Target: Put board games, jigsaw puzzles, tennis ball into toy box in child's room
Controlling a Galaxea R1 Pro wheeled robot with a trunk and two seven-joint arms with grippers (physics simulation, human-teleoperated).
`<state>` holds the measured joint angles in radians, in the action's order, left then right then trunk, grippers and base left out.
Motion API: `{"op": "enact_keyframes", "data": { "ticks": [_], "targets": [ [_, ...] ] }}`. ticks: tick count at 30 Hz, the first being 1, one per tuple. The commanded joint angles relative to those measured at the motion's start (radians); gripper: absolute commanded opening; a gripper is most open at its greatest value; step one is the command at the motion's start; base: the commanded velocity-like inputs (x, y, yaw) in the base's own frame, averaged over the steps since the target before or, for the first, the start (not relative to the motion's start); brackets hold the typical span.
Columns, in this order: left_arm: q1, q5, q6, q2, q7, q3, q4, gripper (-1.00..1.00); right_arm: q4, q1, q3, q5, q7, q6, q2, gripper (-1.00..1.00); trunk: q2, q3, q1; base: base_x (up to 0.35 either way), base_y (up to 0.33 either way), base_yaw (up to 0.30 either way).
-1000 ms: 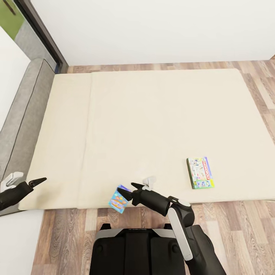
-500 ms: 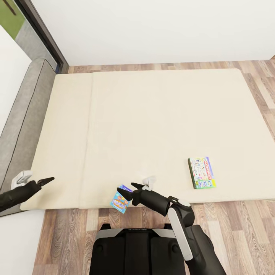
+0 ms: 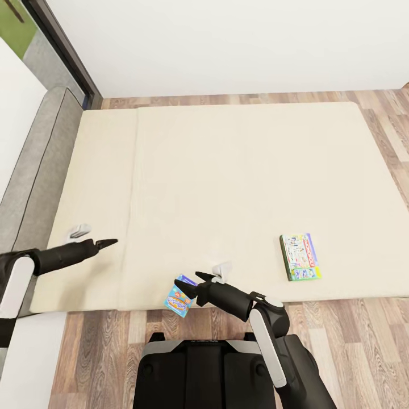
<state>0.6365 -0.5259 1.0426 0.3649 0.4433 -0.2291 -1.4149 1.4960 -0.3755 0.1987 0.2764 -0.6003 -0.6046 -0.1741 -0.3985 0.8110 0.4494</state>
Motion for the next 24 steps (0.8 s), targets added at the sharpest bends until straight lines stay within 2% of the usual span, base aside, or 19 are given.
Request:
{"op": "enact_keyframes", "data": {
  "ticks": [1, 6, 8, 10, 12, 15, 20, 24],
  "targets": [
    [0.003, 0.006, 0.005, 0.0, 0.009, 0.003, 0.0, 1.0, 0.001, 0.0, -0.001, 0.006, 0.0, -0.008, 0.0, 1.0, -0.002, 0.001, 0.001, 0.0, 0.0, 0.0],
    [0.012, 0.003, 0.005, 0.001, 0.035, 0.017, -0.001, 1.0, 0.001, 0.0, -0.001, 0.006, 0.0, -0.001, 0.0, 1.0, -0.002, 0.001, 0.001, 0.0, 0.0, 0.0],
    [0.012, 0.004, 0.005, 0.004, 0.107, 0.018, -0.001, 1.0, 0.001, 0.0, -0.001, 0.006, 0.0, 0.008, 0.0, 1.0, -0.002, 0.001, 0.001, 0.0, 0.0, 0.0],
    [0.012, 0.005, 0.004, 0.006, 0.154, 0.017, -0.001, 1.0, 0.001, 0.0, -0.001, 0.006, 0.0, 0.01, 0.0, 1.0, -0.002, 0.001, 0.001, 0.0, 0.0, 0.0],
    [0.009, 0.011, 0.004, 0.017, 0.244, 0.013, -0.001, 1.0, 0.001, 0.0, -0.001, 0.006, 0.0, 0.012, 0.0, 1.0, -0.002, 0.001, 0.001, 0.0, 0.0, 0.0],
    [0.007, 0.015, 0.003, 0.037, 0.305, 0.012, -0.001, 1.0, 0.001, 0.0, -0.001, 0.006, -0.001, 0.013, 0.0, 1.0, -0.002, 0.001, 0.001, 0.0, 0.0, 0.0],
    [0.006, 0.017, 0.002, 0.048, 0.332, 0.005, 0.0, 1.0, 0.001, 0.0, -0.001, 0.006, -0.001, 0.014, 0.0, 1.0, -0.002, 0.001, 0.001, 0.0, 0.007, 0.0],
    [0.006, 0.018, 0.002, 0.051, 0.337, -0.003, 0.002, 1.0, 0.001, 0.0, 0.012, 0.005, 0.0, 0.014, 0.0, 1.0, -0.002, 0.001, 0.001, 0.0, 0.157, 0.0]
  ]
}}
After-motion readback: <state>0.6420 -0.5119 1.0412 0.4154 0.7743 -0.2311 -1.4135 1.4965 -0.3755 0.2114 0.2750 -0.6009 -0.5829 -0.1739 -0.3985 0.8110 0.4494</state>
